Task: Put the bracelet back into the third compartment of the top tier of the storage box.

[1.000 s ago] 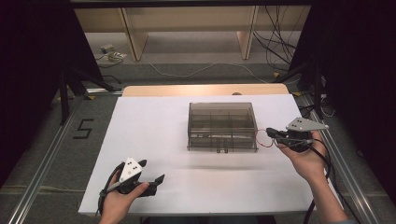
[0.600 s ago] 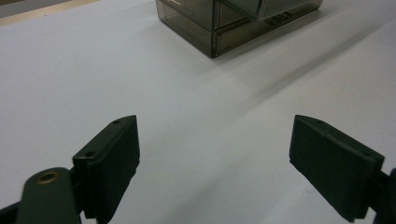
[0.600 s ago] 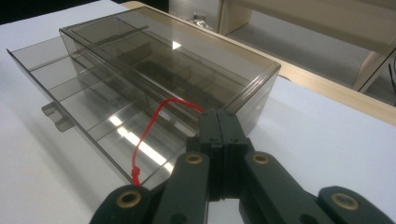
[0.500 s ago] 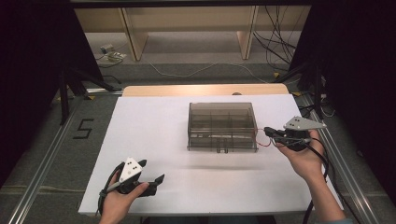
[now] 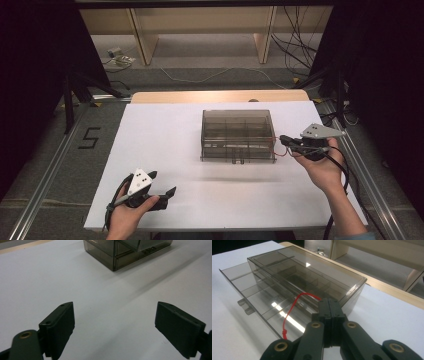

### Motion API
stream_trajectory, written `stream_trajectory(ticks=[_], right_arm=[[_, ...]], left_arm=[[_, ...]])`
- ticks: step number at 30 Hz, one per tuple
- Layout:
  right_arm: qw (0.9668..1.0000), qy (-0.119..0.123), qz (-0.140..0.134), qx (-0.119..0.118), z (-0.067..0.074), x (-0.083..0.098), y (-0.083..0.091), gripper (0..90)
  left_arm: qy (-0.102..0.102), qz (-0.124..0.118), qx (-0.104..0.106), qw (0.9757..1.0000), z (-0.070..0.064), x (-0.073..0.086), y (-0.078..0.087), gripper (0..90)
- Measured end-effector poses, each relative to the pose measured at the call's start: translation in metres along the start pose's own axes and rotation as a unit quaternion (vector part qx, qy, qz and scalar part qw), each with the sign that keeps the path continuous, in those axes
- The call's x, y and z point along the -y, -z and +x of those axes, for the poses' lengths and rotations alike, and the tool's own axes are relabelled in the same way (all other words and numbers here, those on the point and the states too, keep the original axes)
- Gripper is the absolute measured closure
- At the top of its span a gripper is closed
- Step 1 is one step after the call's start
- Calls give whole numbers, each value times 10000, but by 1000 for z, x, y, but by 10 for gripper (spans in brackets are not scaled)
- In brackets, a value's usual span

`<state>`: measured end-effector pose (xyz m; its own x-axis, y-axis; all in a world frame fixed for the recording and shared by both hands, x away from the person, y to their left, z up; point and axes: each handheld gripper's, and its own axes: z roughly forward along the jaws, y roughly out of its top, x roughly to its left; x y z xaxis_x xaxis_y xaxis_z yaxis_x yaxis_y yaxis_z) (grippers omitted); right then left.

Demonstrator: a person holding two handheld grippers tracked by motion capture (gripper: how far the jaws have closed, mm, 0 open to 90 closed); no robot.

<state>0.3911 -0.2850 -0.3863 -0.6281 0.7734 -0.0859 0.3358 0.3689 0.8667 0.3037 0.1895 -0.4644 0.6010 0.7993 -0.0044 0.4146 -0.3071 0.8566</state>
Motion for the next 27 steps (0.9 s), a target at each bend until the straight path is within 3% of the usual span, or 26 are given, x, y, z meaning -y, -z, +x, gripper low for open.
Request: stream_trajectory(ticks=[27], right_arm=[[9999, 70, -2, -85, 7, -5, -10, 900]], left_arm=[[9, -7, 1, 10000, 0, 0, 0, 160]])
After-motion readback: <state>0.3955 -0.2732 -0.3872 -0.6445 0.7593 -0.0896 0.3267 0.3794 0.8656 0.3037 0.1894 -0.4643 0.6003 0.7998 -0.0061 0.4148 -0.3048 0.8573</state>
